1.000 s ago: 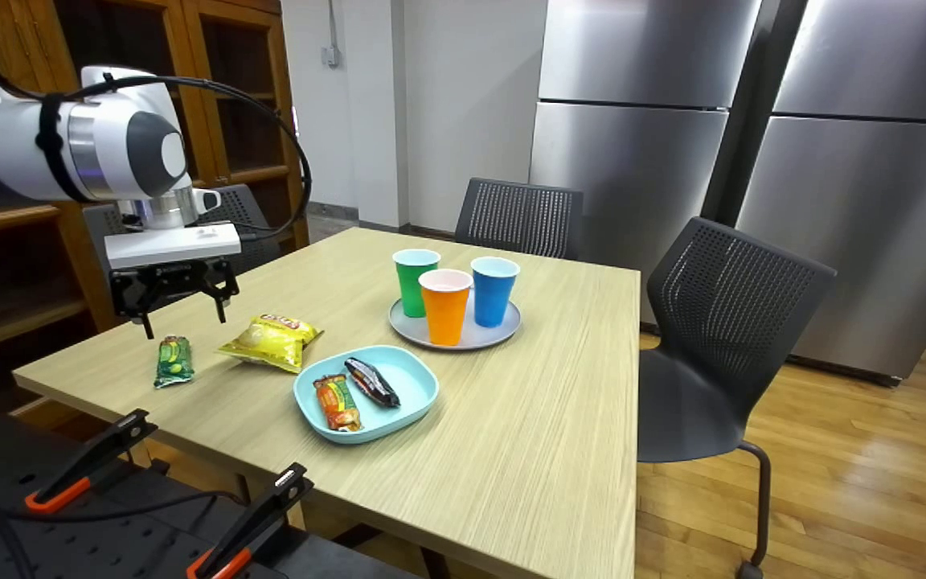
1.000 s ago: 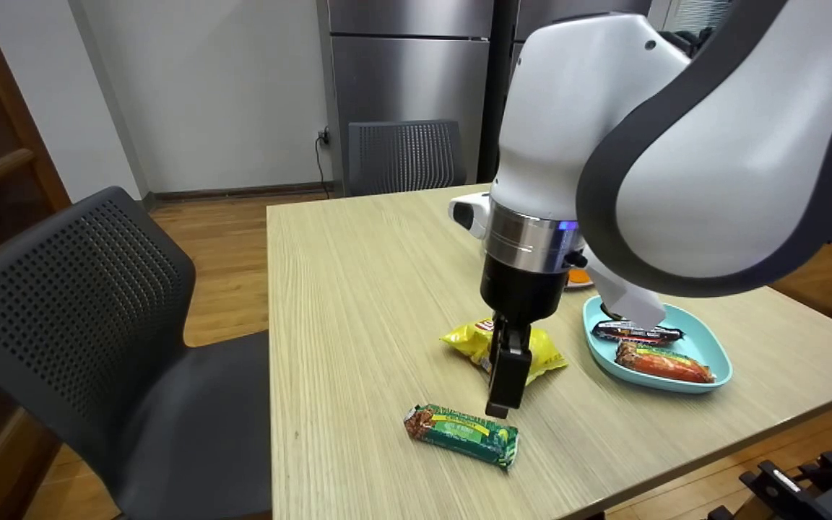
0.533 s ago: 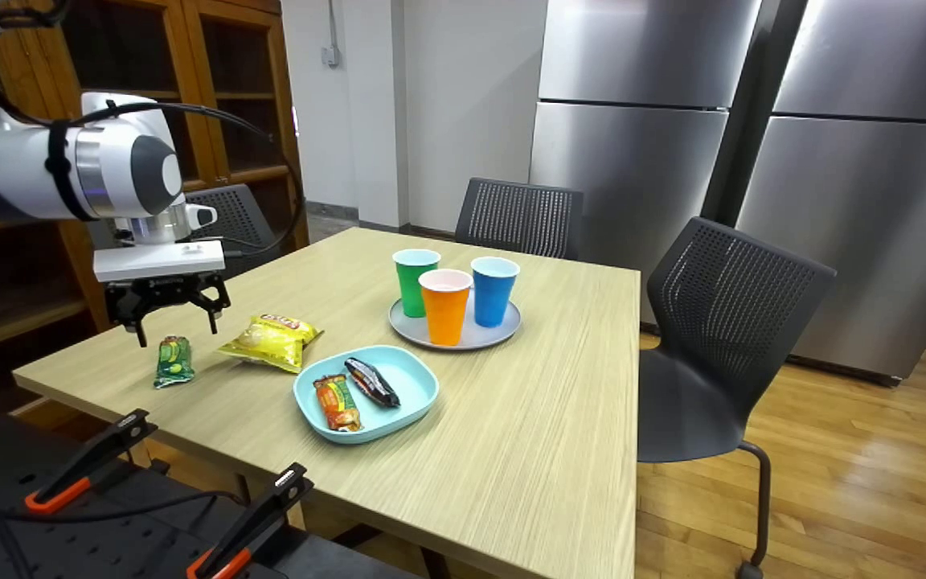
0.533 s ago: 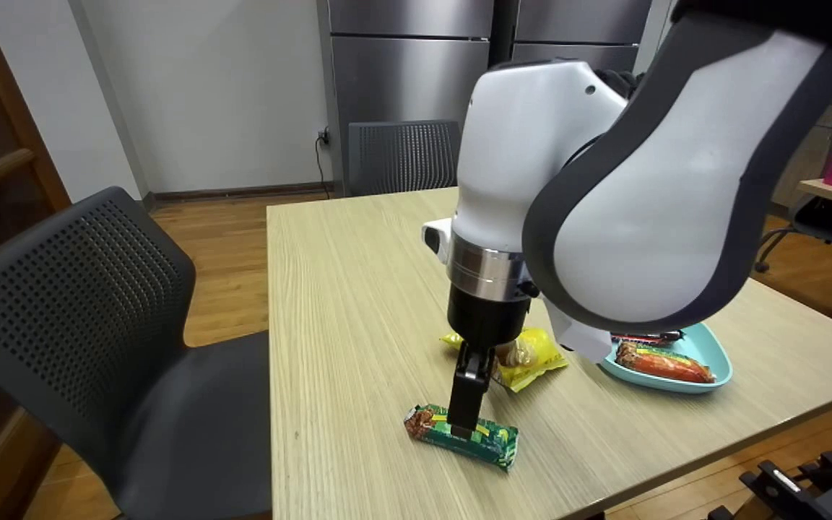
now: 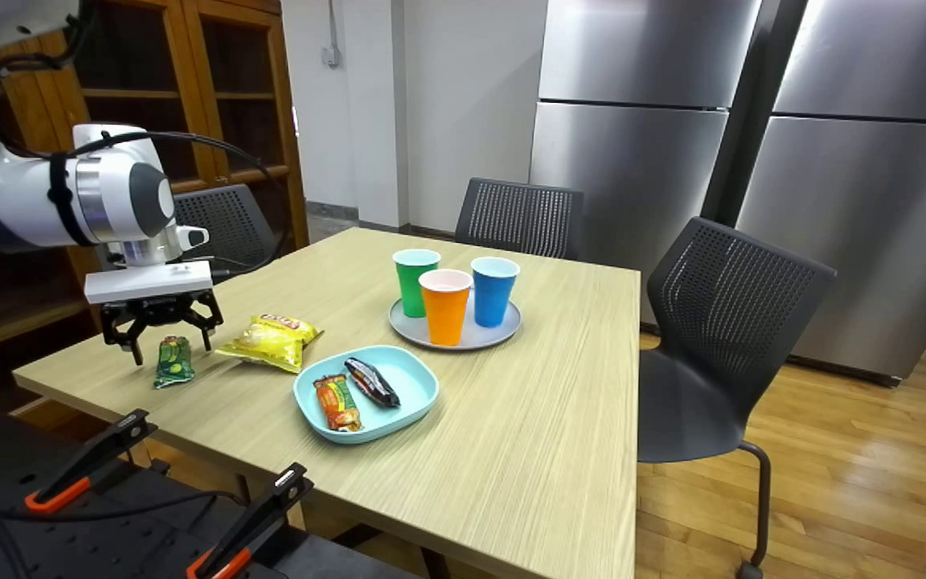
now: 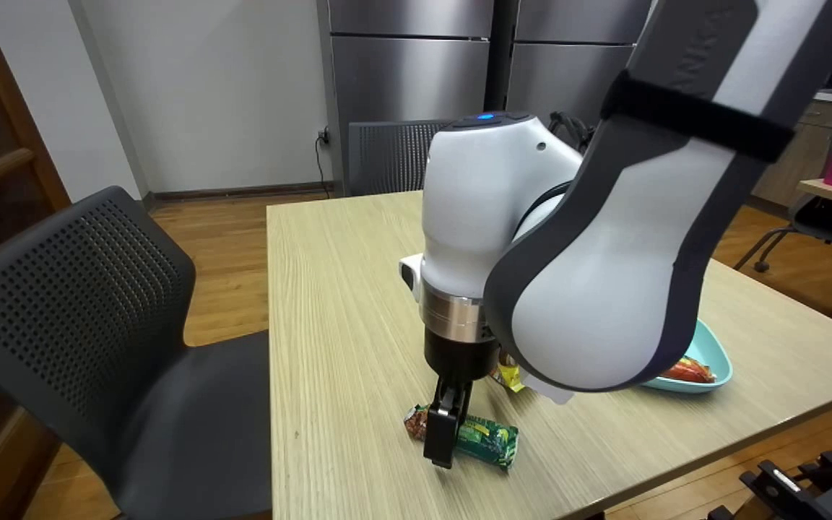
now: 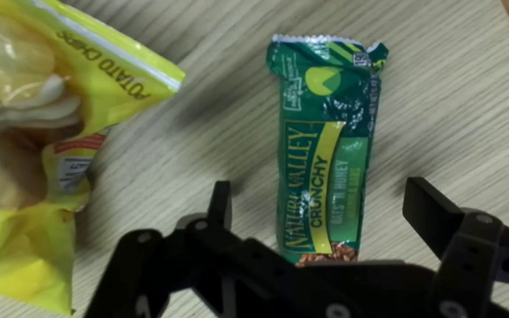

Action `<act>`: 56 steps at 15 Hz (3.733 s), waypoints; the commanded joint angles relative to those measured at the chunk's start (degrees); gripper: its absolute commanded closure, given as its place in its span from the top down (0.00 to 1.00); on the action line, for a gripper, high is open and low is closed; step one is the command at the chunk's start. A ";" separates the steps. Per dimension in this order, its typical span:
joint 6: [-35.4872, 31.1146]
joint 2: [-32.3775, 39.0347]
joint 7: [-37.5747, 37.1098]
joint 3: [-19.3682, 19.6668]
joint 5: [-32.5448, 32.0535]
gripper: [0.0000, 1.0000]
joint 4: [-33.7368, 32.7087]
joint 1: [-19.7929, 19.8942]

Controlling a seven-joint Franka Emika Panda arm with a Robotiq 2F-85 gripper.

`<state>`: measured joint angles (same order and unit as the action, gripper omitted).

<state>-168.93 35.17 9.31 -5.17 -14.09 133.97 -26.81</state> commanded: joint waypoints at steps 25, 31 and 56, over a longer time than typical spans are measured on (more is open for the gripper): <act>1.81 -5.11 -1.62 4.81 -8.45 0.14 1.48 -5.16; 7.42 -10.97 0.25 2.39 -10.87 0.14 2.28 -2.31; 8.92 -22.48 25.46 -0.51 -7.30 0.14 8.28 26.08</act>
<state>-158.42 13.60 28.98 -5.77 -21.73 141.74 -3.80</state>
